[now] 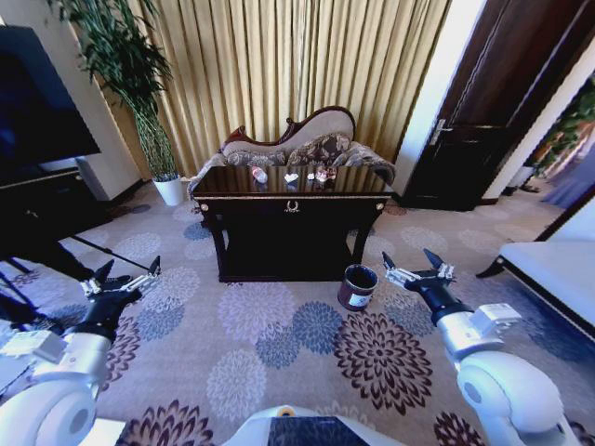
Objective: Move to the front of the table and place the trash on the table into the trash bin.
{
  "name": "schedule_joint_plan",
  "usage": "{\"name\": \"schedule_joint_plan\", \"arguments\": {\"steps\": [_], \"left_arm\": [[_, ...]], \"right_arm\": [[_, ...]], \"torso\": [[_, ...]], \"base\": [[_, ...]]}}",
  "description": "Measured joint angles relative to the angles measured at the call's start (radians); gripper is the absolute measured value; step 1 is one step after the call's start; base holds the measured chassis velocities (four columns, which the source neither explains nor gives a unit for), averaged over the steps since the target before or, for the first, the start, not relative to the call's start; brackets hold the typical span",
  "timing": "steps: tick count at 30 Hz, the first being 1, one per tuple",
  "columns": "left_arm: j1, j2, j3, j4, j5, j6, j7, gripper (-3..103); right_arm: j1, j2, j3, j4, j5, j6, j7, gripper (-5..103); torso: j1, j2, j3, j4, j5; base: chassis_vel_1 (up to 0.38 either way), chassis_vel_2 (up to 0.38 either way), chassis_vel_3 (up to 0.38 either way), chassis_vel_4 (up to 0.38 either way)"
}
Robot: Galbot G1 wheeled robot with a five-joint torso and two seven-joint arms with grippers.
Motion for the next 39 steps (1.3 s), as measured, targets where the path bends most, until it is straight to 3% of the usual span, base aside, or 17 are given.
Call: {"name": "schedule_joint_plan", "arguments": {"steps": [39], "left_arm": [[0.019, -0.017, 0.001, 0.000, 0.009, -0.001, 0.013, 100]], "right_arm": [[0.000, 0.016, -0.042, 0.000, -0.005, -0.008, -0.001, 100]], "torso": [[0.000, 0.000, 0.000, -0.0001, 0.0000]], "base": [[-0.182, 0.177, 0.179, -0.181]]}}
